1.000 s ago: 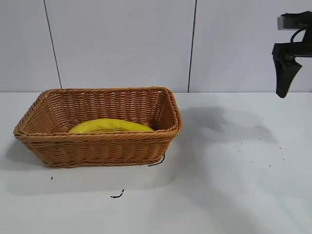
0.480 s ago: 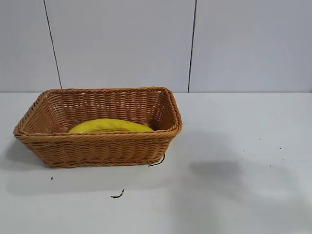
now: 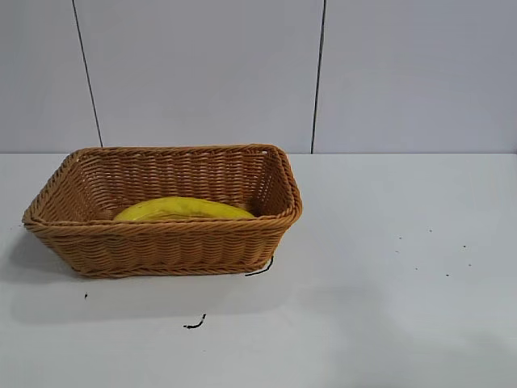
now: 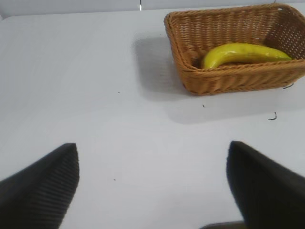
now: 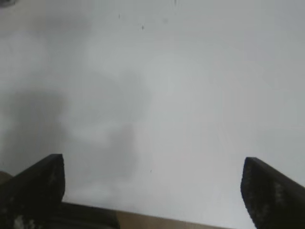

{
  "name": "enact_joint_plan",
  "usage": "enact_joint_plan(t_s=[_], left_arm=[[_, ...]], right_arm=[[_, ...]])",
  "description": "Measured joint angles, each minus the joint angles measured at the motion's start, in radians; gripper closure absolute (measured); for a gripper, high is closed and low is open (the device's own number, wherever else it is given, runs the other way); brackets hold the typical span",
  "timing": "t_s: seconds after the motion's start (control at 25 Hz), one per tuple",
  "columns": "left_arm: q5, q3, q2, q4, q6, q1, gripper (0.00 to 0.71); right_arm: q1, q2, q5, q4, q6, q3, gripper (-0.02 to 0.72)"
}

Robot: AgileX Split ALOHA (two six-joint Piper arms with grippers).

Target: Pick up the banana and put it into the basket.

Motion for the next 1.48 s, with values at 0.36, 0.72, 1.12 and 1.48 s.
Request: enact_joint_plan(t_s=[0.36, 0.72, 1.12, 1.48], left_arm=[[0.0, 0.0, 0.0, 0.0, 0.0, 0.0, 0.076], [0.0, 0.0, 0.0, 0.0, 0.0, 0.0, 0.076], [0.0, 0.0, 0.0, 0.0, 0.0, 0.0, 0.076], [0.0, 0.0, 0.0, 0.0, 0.0, 0.0, 0.076]], right_arm=[[0.021, -0.142, -0.009, -0.001, -0.002, 0.005, 0.014], [0.032, -0.292, -0.012, -0.002, -0.002, 0.006, 0.014], [0.032, -0.325, -0.013, -0.004, -0.002, 0.006, 0.014], [0.032, -0.325, -0.013, -0.004, -0.002, 0.006, 0.014]])
